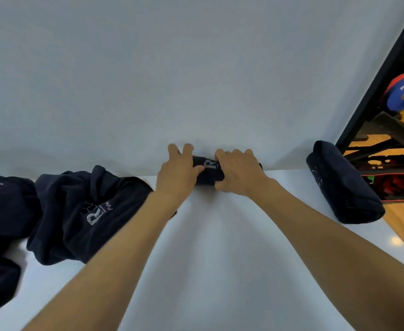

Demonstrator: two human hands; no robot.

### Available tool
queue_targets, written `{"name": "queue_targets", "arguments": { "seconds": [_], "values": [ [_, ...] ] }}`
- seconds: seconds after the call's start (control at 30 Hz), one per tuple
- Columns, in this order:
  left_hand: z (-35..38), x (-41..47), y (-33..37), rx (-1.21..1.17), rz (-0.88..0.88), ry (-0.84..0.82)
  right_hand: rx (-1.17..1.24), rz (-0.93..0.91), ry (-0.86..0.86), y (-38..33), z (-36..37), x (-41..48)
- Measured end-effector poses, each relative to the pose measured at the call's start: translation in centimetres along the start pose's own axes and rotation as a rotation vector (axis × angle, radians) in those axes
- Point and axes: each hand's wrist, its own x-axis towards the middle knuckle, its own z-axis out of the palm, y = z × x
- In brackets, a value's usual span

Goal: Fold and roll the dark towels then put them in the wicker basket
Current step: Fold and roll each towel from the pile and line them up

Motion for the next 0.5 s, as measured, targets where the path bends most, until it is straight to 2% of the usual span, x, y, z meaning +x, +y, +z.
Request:
{"name": "queue_targets", "arguments": {
  "seconds": [0.07,0.13,0.27,0.37,0.5],
  "values": [
    [1.4,-2.3,0.6,-0.274,-0.027,0.061,0.180,0.111,-0.086,0.3,-0.9,-0.4],
    [2.9,-3.8,1.3,-0.485,-0.051,0.040,0.398,0.251,-0.202,0.8,-2.2,-1.5],
    [5.7,-4.8,4.3,-0.582,0.028,-0.099,0.727,0.506,-0.306,3.5,-3.3,-4.3],
    [7.0,-5.0,7.1,-0.641,0.069,-0.218,0.751,0.639,-0.264,5.6,-3.4,-6.4],
    [8.3,-5.3,10.5,-0.706,0.130,-0.281,0.598,0.712,-0.160,7.1,-3.4,-8.3]
  ]
}}
